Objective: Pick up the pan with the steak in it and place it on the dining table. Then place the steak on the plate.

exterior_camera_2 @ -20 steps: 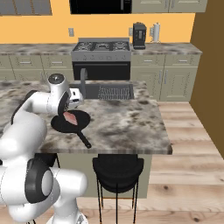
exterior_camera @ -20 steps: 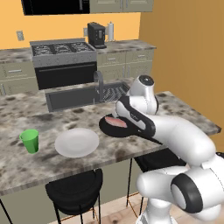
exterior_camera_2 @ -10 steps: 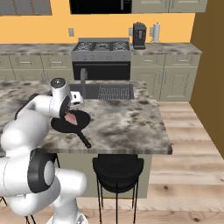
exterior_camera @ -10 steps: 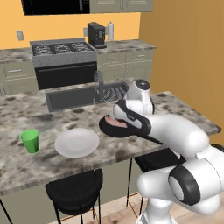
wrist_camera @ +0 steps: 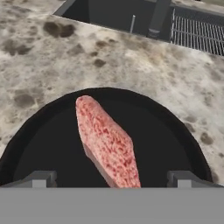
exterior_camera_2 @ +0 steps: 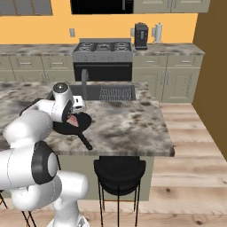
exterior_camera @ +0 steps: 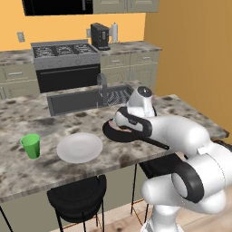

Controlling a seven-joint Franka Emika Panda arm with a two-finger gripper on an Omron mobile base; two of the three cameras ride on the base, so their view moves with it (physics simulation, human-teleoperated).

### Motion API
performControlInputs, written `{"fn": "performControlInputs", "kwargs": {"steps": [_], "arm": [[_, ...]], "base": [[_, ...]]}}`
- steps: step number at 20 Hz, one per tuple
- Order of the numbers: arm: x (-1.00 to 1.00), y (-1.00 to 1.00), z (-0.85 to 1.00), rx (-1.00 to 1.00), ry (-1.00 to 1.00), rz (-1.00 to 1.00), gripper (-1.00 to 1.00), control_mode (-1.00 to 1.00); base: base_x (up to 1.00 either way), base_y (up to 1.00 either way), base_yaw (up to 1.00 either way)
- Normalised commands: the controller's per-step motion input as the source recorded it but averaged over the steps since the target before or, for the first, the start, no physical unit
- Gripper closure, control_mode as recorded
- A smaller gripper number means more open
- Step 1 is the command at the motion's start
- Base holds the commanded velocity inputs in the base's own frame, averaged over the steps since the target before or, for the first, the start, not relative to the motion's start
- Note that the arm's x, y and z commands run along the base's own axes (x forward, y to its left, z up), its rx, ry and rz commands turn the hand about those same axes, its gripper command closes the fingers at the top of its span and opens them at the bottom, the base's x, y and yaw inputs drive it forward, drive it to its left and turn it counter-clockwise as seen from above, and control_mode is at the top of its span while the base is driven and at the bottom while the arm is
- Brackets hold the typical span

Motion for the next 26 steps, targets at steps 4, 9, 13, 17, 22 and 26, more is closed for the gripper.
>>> {"fn": "performControlInputs", "kwargs": {"steps": [4, 9, 13, 17, 22, 26], "arm": [[0.15, 0.02, -0.20, 0.00, 0.00, 0.00, -1.00, -1.00], [0.14, 0.00, -0.20, 0.00, 0.00, 0.00, -1.00, -1.00], [0.11, 0.00, -0.19, 0.00, 0.00, 0.00, -1.00, -1.00], [0.13, 0.00, -0.19, 0.00, 0.00, 0.00, -1.00, -1.00], [0.14, 0.00, -0.18, 0.00, -0.01, 0.00, -1.00, -1.00], [0.12, 0.00, -0.21, 0.00, 0.00, 0.00, -1.00, -1.00]], "base": [[0.00, 0.00, 0.00], [0.00, 0.00, 0.00], [0.00, 0.00, 0.00], [0.00, 0.00, 0.00], [0.00, 0.00, 0.00], [0.00, 0.00, 0.00]]}}
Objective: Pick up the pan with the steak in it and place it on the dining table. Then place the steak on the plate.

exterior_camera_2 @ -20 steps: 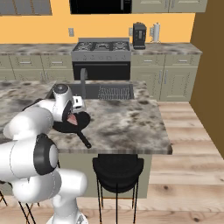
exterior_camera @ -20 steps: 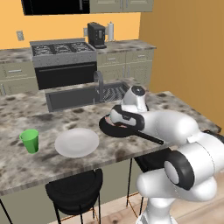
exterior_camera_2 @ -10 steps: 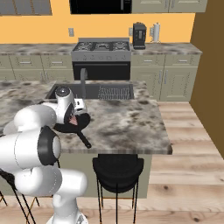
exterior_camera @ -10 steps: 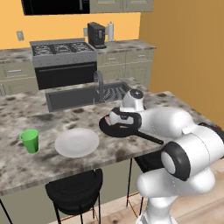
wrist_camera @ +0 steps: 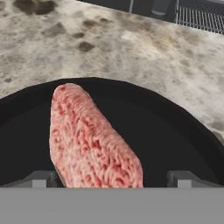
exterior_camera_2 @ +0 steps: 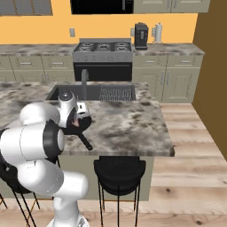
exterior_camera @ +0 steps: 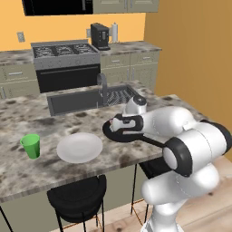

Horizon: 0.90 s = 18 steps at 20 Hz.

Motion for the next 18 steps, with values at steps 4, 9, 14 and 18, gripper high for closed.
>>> {"fn": "performControlInputs", "kwargs": {"steps": [4, 9, 14, 18], "arm": [[0.09, 0.00, -0.23, 0.00, 0.00, 0.00, -1.00, -1.00], [0.05, 0.02, -0.13, 0.00, 0.00, 0.00, 1.00, -1.00], [0.00, 0.00, 0.00, 0.00, 0.00, 0.00, 1.00, -1.00], [-0.01, 0.00, 0.12, 0.01, 0.00, 0.00, 1.00, -1.00]], "base": [[0.00, 0.00, 0.00], [0.00, 0.00, 0.00], [0.00, 0.00, 0.00], [0.00, 0.00, 0.00]]}}
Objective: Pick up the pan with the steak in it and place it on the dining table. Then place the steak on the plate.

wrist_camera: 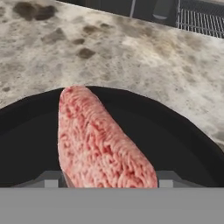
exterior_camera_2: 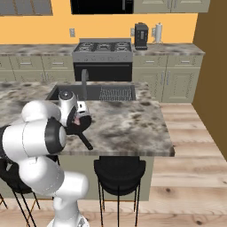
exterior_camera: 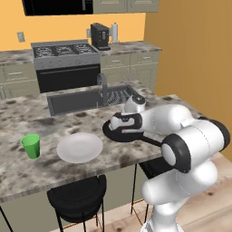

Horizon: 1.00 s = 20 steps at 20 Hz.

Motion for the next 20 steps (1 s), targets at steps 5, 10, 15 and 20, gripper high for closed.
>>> {"fn": "performControlInputs", "kwargs": {"steps": [5, 10, 15, 20], "arm": [[-0.11, 0.13, 0.47, 0.02, 0.00, 0.00, 1.00, -1.00], [-0.32, 0.23, 0.47, 0.00, 0.00, 0.03, 1.00, -1.00], [-0.43, 0.38, 0.23, 0.00, 0.00, 0.06, 1.00, -1.00], [-0.46, 0.40, 0.11, 0.00, 0.00, 0.06, 1.00, -1.00]], "base": [[0.00, 0.00, 0.00], [0.00, 0.00, 0.00], [0.00, 0.00, 0.00], [0.00, 0.00, 0.00]]}}
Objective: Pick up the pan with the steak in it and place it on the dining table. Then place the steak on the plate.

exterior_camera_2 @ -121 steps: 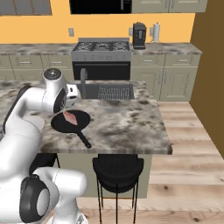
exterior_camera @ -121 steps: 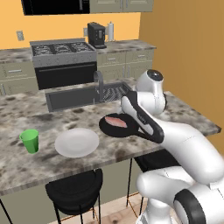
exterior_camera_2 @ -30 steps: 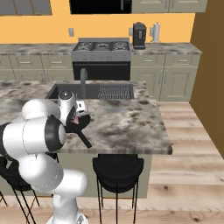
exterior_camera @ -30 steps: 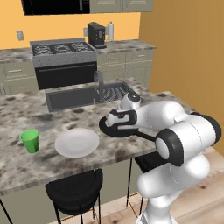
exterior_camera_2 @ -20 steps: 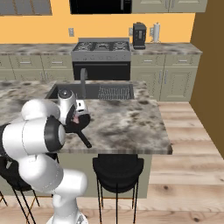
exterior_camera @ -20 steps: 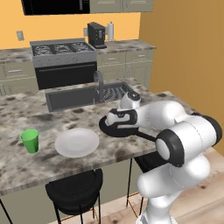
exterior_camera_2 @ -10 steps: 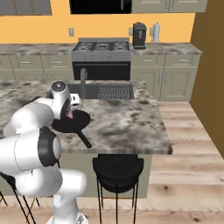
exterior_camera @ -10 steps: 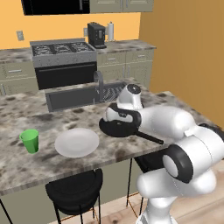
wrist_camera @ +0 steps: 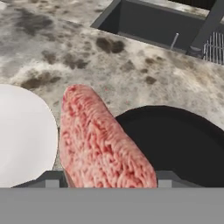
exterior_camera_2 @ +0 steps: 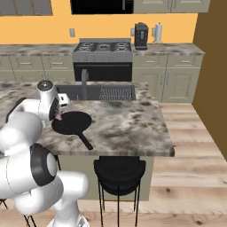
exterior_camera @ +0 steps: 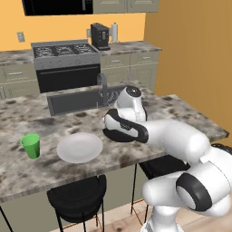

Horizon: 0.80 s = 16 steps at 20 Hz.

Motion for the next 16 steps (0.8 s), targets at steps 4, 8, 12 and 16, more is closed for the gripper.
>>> {"fn": "performControlInputs", "kwargs": {"steps": [4, 8, 12, 16], "arm": [[-0.43, 0.45, 0.06, 0.00, 0.00, 0.06, 1.00, -1.00], [-0.38, 0.54, 0.07, 0.00, 0.00, 0.04, 1.00, -1.00], [-0.35, 0.62, 0.01, 0.00, 0.00, 0.03, 1.00, -1.00], [-0.32, 0.55, 0.00, 0.00, 0.00, 0.02, 1.00, -1.00]], "base": [[0.00, 0.00, 0.00], [0.00, 0.00, 0.00], [0.00, 0.00, 0.00], [0.00, 0.00, 0.00]]}}
